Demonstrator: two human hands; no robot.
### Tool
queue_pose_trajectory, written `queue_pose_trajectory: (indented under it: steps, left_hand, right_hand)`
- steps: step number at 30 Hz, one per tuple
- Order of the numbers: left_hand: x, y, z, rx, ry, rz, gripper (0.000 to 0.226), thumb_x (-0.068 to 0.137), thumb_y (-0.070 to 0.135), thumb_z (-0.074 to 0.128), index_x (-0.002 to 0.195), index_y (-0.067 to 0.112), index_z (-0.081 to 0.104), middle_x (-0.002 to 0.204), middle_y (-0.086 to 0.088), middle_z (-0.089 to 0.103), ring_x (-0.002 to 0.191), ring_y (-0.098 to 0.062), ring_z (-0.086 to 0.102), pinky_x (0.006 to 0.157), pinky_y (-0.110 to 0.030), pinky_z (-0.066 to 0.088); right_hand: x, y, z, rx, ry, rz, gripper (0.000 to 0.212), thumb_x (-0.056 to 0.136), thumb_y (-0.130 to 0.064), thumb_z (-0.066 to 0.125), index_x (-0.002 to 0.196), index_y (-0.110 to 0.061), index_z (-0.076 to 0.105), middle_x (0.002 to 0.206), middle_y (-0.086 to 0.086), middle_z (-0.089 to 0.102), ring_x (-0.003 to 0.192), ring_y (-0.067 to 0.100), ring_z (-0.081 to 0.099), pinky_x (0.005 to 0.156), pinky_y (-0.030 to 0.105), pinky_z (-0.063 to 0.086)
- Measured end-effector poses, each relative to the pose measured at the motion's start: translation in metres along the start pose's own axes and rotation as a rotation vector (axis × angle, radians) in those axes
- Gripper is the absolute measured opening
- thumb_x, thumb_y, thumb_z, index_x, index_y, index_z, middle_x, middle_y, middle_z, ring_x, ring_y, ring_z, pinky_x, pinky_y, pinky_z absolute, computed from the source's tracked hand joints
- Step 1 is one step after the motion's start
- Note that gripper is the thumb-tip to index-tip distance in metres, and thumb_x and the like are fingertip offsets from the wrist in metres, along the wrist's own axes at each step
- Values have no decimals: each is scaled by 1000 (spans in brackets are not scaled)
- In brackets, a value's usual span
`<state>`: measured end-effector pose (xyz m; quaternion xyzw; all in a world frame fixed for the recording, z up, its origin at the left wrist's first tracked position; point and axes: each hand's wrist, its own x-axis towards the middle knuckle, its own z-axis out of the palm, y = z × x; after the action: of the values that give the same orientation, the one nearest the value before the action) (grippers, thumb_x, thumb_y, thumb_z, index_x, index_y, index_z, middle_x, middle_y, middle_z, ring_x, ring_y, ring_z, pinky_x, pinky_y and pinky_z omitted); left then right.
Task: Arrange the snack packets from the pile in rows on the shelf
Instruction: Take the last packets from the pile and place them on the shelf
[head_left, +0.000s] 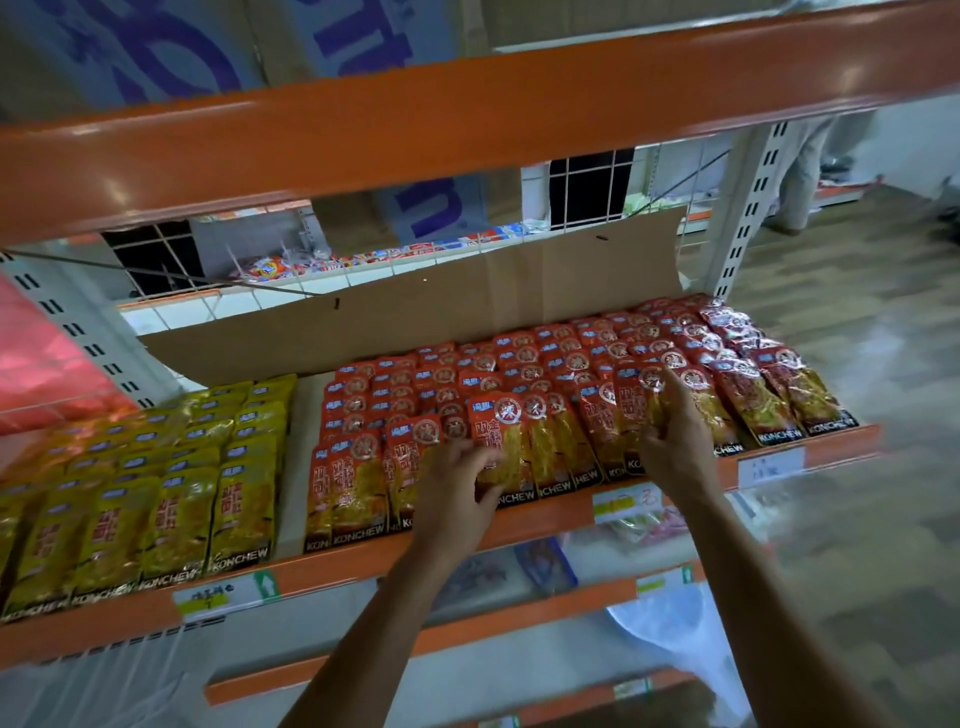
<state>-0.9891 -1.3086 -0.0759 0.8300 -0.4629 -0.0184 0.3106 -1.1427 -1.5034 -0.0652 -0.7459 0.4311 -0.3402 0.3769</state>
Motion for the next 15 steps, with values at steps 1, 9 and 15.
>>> queue_pose_trajectory:
  steps: [1, 9, 15]
  left_hand:
    - [-1, 1, 1, 22, 5, -8, 26, 82, 25, 74, 108, 25, 68, 126, -1, 55, 122, -21, 46, 92, -21, 32]
    - [-7, 3, 4, -35, 79, -43, 23, 82, 21, 74, 104, 20, 70, 147, -8, 37, 133, -24, 34, 104, -27, 27]
    - [-11, -1, 9, 60, 115, 3, 19, 81, 20, 75, 99, 15, 74, 136, -9, 49, 125, -29, 42, 98, -29, 34]
  right_hand:
    - [1, 0, 0, -2, -15, -7, 81, 76, 13, 48, 147, -20, 30, 134, 14, 51, 110, 26, 51, 91, 41, 48]
    - [-5, -10, 6, -15, -201, -79, 88, 71, 19, 50, 146, -22, 28, 111, 10, 50, 86, 20, 45, 58, 20, 36]
    - [-14, -9, 6, -312, -202, -96, 86, 68, 10, 57, 146, -16, 29, 128, 15, 44, 116, 32, 38, 93, 38, 34]
